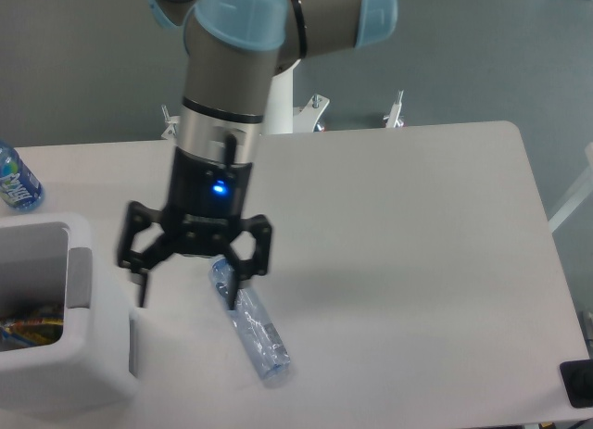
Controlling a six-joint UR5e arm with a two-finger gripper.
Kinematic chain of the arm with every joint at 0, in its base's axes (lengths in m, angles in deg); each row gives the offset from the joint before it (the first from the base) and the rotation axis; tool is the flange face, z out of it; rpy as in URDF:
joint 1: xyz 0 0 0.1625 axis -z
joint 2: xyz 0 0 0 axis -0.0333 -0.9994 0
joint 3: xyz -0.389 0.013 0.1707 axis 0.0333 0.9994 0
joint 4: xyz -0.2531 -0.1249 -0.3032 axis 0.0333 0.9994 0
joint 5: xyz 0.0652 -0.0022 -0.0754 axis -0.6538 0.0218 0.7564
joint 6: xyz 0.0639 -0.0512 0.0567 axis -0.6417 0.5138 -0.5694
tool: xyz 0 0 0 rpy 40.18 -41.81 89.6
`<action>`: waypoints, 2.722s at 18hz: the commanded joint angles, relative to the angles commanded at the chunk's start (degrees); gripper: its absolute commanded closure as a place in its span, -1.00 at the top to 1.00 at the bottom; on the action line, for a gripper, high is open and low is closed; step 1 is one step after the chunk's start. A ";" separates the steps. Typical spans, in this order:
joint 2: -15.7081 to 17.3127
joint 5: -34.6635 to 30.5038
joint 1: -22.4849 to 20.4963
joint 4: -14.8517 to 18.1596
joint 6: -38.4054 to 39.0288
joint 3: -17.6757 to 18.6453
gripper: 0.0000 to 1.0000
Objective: Place the trash in the trash can
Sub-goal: 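Move the gripper back over the clear water bottle, then lower the gripper around the bottle's middle and close on it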
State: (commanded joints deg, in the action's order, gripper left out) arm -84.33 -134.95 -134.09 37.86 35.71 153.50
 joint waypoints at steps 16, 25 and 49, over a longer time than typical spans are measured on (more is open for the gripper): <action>-14.86 -12.85 -0.44 -0.35 -3.34 4.31 1.00; -17.58 -12.67 0.96 -0.70 -2.64 5.10 1.00; -22.51 -13.81 2.28 -1.76 -2.02 4.66 1.00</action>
State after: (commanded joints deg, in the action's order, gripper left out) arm -106.84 -148.76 -131.81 36.10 33.69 158.16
